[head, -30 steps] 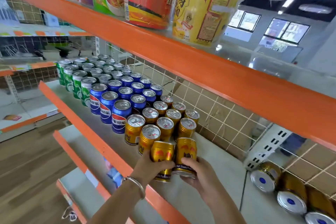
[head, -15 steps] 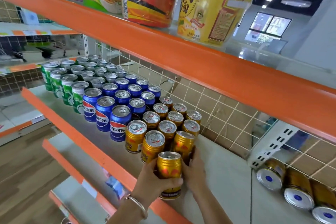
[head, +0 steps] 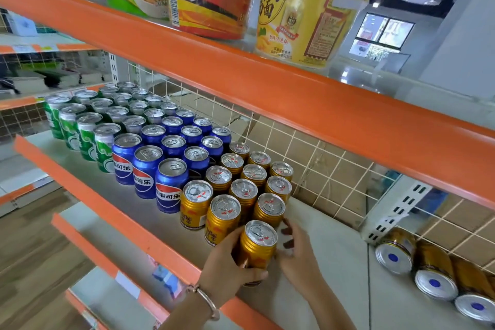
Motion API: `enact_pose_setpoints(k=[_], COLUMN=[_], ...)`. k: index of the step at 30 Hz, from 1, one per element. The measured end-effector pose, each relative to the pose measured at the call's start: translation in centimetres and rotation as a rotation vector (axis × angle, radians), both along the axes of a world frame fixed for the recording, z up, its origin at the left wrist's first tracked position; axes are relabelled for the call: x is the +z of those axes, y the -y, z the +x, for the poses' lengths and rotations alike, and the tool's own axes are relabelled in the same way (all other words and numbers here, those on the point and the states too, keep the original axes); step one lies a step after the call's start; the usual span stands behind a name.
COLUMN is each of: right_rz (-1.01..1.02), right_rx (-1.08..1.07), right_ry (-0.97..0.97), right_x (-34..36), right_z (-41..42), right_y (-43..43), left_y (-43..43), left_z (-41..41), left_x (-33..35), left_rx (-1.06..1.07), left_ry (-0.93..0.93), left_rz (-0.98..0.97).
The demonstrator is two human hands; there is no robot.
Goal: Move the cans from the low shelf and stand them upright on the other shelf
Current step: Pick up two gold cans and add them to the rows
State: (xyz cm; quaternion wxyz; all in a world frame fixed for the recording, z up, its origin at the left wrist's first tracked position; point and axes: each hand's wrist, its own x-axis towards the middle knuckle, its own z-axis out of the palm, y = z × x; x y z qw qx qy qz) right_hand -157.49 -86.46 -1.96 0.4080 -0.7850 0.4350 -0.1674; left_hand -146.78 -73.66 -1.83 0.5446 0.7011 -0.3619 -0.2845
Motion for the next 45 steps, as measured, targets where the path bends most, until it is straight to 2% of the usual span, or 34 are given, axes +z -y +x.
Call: enact_pose_setpoints(k=[3, 7, 9, 11, 14, 18, 24, 27, 29, 35, 39, 45], right_rz=[0.061, 0.021, -0.034, -0.057, -0.120, -0.066, -0.069, -0.097, -0.153, -0.049, -0.004, 0.033], right_rx=[0.224, 0.339, 0.285, 0.199, 0.109, -0.048, -0.126, -0.069, -0.089, -0.378, -0.481, -0.616], right_ry=[-0.063, -0.089, -0.078, 0.012, 0.050, 0.093, -0.012, -0.037, 0.018, 0.246, 0.305, 0.365], right_x=[0.5, 0.7, 0.0, -0.7, -1.2, -1.4, -2.1, -1.0, -0.8, -0.3, 0.0, 0.7], right_z=[-1.9, -1.4, -0.7, -0.2, 0.6, 1.5, 2.0, 1.2, -0.2, -5.5, -8.9, -15.5], right_y=[-0.5, -1.9, -2.2, -2.4, -3.0, -4.0, -4.3, -4.3, -4.0, -3.6, -3.8, -2.2], left_y=[0.3, 0.5, 0.4, 0.1, -0.8, -1.8, -1.1, -0.6, -0.1, 3.6, 6.0, 9.6], left_z=[0.3, 0.3, 0.2, 0.2, 0.8, 0.9, 0.4, 0.0, -0.4, -3.2, -6.1, -12.1], left_x=[0.0, -0.6, -0.5, 0.0, 0.7, 0.7, 1.1, 1.3, 1.5, 1.3, 1.5, 2.3], left_rx=[-0.038, -0.028, -0.041, -0.042, -0.045, -0.099, -0.346, -0.392, -0.413, -0.497, -0.535, -0.673], left_ry=[0.068, 0.185, 0.208, 0.196, 0.229, 0.282, 0.424, 0.378, 0.294, 0.049, -0.112, -0.081], left_rz=[0.041, 0.124, 0.143, 0.157, 0.254, 0.321, 0.435, 0.380, 0.302, 0.159, 0.140, 0.152])
